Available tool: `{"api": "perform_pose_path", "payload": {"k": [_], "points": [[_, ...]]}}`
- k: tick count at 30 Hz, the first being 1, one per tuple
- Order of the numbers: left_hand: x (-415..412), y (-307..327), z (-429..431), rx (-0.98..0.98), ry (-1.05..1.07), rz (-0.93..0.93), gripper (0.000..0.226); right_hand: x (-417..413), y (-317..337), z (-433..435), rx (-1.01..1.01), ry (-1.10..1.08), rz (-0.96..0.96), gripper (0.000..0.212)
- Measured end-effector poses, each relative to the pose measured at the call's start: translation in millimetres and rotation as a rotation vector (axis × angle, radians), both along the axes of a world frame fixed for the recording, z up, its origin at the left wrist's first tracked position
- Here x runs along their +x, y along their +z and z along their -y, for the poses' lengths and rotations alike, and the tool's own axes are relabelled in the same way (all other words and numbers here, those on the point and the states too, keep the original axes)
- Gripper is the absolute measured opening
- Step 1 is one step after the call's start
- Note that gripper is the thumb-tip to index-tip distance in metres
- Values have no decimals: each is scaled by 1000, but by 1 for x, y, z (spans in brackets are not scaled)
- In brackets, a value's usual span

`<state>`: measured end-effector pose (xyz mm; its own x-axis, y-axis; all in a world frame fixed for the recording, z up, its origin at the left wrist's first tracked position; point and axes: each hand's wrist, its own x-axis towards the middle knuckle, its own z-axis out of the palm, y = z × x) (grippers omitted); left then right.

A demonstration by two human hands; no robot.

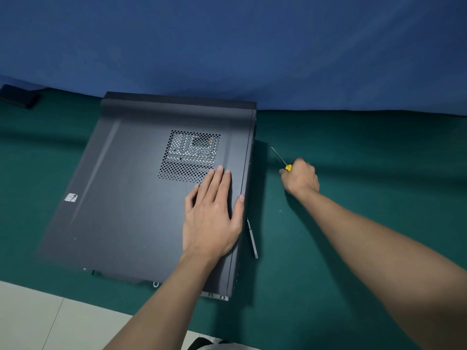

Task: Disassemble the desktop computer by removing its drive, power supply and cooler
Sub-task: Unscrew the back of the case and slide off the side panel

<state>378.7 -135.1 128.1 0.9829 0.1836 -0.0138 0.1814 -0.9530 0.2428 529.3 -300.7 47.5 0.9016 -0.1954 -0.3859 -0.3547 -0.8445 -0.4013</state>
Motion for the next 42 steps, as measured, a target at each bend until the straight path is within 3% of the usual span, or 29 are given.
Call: {"api": "perform_pose_path", "payload": {"k": [4, 12, 18, 22, 35, 42], "points": [[-1, 0, -2, -27, -12, 23, 60, -45, 20, -5, 185, -126, -2, 26], [-34, 4, -27, -289, -85, 95, 42, -132, 61, -34, 455, -286, 86, 17], [-84, 6, -75, -293, -279, 37, 42, -186, 101, -71, 387, -272, 334, 23], [-110, 9, -118, -358, -327, 41, 39, -227, 116, -106, 350, -218, 399, 22], [-152, 15, -163, -490, -243, 49, 37, -318, 116, -177, 548, -255, 238, 30], [-167, 28, -162, -561, 17, 138, 21, -334, 108, -198, 676, -187, 108, 32]]}}
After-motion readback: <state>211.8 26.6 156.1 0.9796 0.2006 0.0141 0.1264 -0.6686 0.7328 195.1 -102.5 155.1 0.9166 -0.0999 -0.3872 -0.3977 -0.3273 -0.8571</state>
